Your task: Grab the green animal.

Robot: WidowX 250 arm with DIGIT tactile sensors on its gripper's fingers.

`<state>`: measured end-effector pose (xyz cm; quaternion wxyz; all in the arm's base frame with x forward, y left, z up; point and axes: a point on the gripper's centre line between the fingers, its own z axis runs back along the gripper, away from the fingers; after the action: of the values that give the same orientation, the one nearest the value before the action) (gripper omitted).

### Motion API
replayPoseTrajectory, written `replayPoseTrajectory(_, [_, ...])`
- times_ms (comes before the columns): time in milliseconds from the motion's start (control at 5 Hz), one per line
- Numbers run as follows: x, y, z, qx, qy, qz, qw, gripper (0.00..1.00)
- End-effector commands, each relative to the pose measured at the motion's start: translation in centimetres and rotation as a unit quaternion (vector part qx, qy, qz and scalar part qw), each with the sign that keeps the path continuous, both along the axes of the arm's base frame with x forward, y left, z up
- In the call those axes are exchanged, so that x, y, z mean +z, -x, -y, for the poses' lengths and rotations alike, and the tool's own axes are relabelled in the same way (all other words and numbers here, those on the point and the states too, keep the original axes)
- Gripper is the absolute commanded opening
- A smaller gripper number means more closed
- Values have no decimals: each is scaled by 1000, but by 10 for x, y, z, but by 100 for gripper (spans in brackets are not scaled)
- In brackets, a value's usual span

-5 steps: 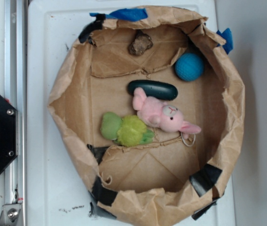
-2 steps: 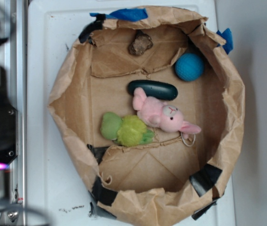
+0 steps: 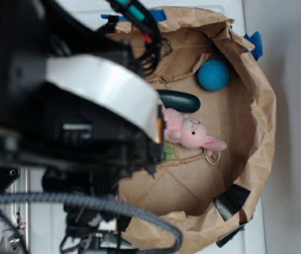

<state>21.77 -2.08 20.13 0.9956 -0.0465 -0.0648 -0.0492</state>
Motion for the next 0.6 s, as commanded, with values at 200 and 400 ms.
replayPoseTrajectory(200, [-93,-15,-25,-11,-10,-3,1000,100])
replayPoseTrajectory(400, [-98,-14,-28,-10,-3,-4,1000,100])
